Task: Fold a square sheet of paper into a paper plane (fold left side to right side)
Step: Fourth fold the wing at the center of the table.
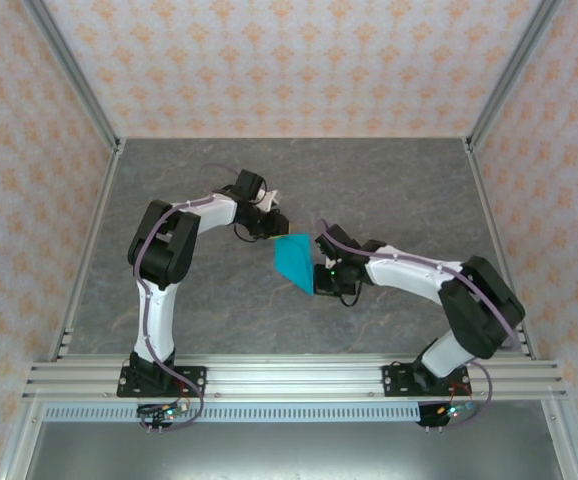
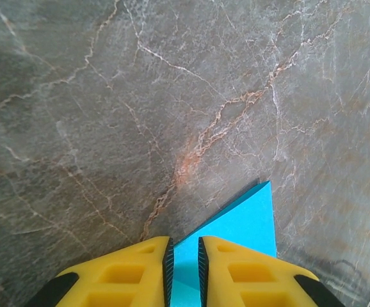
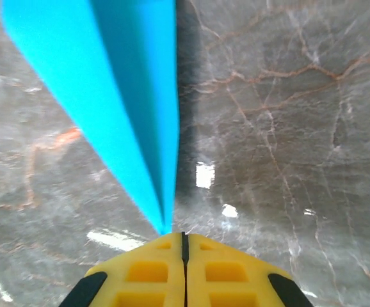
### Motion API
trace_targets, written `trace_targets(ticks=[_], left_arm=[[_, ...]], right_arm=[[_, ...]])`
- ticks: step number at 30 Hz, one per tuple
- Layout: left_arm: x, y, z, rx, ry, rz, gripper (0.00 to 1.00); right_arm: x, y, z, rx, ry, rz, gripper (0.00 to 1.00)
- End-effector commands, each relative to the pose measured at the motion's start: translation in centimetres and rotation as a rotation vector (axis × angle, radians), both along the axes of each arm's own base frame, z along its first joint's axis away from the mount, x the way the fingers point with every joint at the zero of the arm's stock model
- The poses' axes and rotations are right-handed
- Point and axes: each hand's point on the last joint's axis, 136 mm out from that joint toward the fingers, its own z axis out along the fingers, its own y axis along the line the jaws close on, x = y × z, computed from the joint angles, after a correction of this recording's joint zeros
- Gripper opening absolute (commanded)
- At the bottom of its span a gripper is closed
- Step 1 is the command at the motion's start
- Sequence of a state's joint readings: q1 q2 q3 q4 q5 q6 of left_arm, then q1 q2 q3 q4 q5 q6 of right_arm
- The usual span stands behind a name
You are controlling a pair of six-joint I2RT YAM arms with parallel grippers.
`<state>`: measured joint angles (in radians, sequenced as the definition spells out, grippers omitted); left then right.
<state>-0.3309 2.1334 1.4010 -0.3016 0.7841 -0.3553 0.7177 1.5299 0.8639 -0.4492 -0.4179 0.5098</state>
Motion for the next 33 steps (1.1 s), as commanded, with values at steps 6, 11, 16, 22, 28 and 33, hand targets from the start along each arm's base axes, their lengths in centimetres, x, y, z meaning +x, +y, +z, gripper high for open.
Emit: trace_targets(ticks=[6,11,16,22,28,33], left_arm=[[0.9,0.6,4.0,0.01,-0.08,-0.009,0.28],[0.7,0.9,6.2,0.012,-0.125,0.005,0.35],[-0.3,1.5,7.5,0.013,-0.147,0.013,0.38],[-2.5,1.3,7.8,-0.035,-0.142,0.022,0.37],[-5.3,-1.5,6.2,-0.064,-0.105,-0.053,0.3],[-5.8,-3.0,4.7,-0.068,-0.081,-0.059,0.26]], right_arm=[[3.3,3.2,5.7,0.136,-0.165,0.013,0.09],[5.5,4.9,4.5,0.146,-0.172,0.009,0.09],[5.8,5.5,2.1,0.144,-0.116,0.019,0.09],[5.8,4.0,-0.7,0.068,-0.08,-0.005,0.09],[5.2,2.5,-2.6,0.083,-0.031,-0.041,0.09],[4.6,1.9,-4.0,0.075,0.013,-0.044,0.09]])
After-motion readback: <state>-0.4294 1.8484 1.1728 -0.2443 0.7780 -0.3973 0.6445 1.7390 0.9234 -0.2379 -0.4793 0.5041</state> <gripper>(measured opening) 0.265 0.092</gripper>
